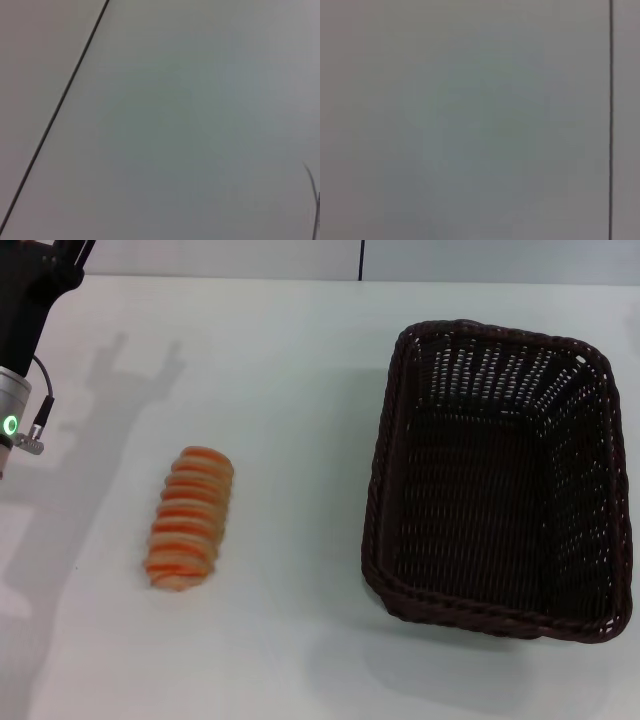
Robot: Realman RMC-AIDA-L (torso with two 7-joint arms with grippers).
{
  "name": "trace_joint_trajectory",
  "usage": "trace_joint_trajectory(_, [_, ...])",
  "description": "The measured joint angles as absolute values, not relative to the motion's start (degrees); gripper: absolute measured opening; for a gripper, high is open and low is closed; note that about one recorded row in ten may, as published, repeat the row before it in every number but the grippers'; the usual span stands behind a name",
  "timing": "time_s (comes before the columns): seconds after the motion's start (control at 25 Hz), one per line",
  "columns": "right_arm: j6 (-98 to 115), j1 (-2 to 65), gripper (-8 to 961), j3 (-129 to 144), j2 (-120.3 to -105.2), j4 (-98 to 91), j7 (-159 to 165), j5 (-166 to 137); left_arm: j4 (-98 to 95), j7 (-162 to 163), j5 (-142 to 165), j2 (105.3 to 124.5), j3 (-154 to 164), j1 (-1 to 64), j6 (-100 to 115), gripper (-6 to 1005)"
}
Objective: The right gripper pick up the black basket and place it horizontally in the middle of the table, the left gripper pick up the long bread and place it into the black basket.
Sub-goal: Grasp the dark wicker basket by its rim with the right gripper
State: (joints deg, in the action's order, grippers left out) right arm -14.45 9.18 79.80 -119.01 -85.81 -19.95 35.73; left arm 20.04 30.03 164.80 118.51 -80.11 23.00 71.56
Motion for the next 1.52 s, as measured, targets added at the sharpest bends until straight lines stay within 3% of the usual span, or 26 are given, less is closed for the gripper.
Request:
trace_joint_trajectory(0.76, [-71.33,13.48,617,69.62,-119.03,-107.17,-9.52,29.22,19.43,29.59,164.45,118.47,-80.41,23.43,69.18,836])
trace_joint_trajectory(1.52, [-89.14,14.26,617,70.82,-119.07,-109.52,0.48,29.47,19.23,29.97,164.35,118.21,-81.42,21.66,69.33,836])
